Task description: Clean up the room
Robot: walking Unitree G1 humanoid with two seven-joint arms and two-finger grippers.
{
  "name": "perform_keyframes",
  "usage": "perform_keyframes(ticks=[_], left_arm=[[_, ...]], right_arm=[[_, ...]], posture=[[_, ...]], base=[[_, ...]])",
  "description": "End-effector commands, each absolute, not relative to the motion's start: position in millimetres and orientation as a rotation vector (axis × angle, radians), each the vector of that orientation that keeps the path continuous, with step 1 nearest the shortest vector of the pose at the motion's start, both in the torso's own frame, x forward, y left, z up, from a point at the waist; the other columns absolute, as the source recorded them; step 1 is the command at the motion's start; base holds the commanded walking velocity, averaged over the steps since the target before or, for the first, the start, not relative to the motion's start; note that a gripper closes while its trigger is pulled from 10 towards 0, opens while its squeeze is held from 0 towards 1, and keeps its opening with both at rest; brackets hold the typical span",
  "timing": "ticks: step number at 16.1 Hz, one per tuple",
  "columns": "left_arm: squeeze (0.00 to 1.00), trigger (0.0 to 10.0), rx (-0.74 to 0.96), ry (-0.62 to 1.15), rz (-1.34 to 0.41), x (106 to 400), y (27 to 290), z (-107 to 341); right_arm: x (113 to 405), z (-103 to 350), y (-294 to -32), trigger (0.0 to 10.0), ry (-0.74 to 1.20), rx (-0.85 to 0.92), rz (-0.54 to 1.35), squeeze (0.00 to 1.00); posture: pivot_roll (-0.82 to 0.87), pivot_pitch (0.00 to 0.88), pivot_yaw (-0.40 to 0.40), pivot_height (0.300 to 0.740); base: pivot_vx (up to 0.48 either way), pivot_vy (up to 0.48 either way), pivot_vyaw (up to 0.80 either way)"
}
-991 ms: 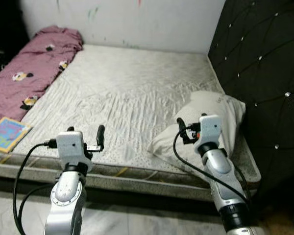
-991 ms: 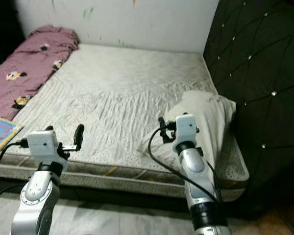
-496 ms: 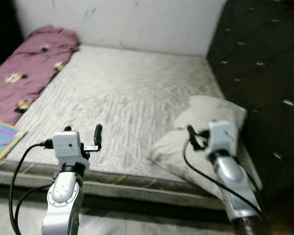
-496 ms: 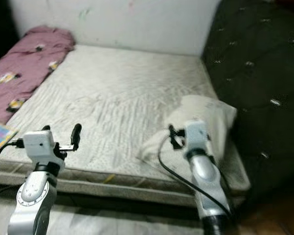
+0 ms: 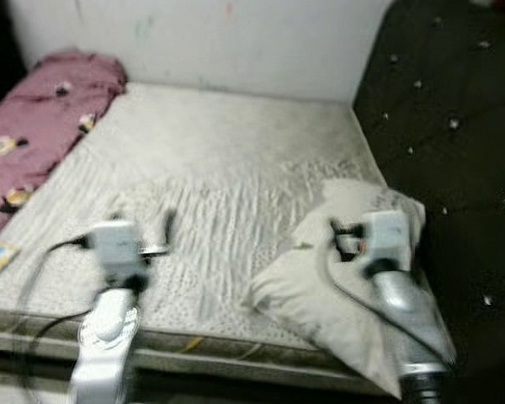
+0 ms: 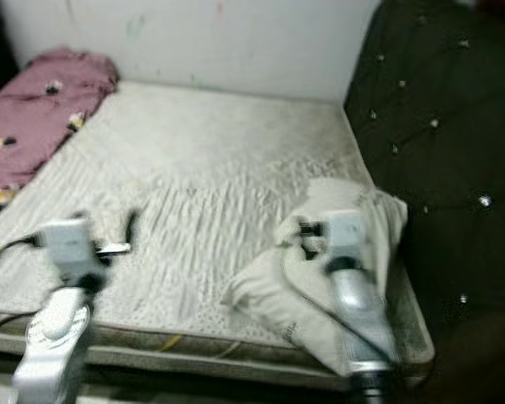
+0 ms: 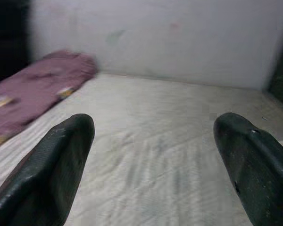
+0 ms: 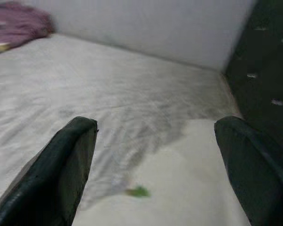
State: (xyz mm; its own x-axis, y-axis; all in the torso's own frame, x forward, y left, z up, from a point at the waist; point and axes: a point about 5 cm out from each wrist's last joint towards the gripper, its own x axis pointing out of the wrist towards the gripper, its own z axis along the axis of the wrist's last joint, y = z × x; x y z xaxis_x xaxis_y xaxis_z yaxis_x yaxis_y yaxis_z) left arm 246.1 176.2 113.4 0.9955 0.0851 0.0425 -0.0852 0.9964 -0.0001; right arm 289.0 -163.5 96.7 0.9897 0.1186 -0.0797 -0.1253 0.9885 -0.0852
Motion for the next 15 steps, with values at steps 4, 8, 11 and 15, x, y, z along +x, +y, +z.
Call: perform_keyframes(ticks=[4, 8, 11, 15], left_arm=[[0.0, 10.0, 0.005, -0.037, 0.058, 247.4, 171.2, 113.2], [0.0, 10.0, 0.015, -0.039, 0.041, 246.9, 169.7, 114.3], [0.0, 10.0, 0.006, -0.042, 0.033, 246.5, 169.0, 114.6], [0.0, 10.0, 0.001, -0.043, 0.028, 246.0, 167.6, 114.6]], right_arm=[[288.2, 95.8, -171.1, 10.0, 0.095, -0.088, 0.1, 0.0], [289.9, 96.4, -168.7, 10.0, 0.09, -0.076, 0.105, 0.0], [290.6, 96.8, -167.5, 10.0, 0.089, -0.076, 0.113, 0.0], [291.4, 100.3, -165.1, 10.0, 0.06, -0.101, 0.133, 0.0]], posture=[[-0.04, 0.0, -0.045, 0.74], [-0.03, 0.0, -0.042, 0.74], [-0.03, 0.0, -0.043, 0.74], [-0.03, 0.0, -0.047, 0.74]], base=[[0.0, 0.0, -0.8], [0.0, 0.0, -0.56], [0.0, -0.244, 0.0], [0.0, -0.48, 0.0]])
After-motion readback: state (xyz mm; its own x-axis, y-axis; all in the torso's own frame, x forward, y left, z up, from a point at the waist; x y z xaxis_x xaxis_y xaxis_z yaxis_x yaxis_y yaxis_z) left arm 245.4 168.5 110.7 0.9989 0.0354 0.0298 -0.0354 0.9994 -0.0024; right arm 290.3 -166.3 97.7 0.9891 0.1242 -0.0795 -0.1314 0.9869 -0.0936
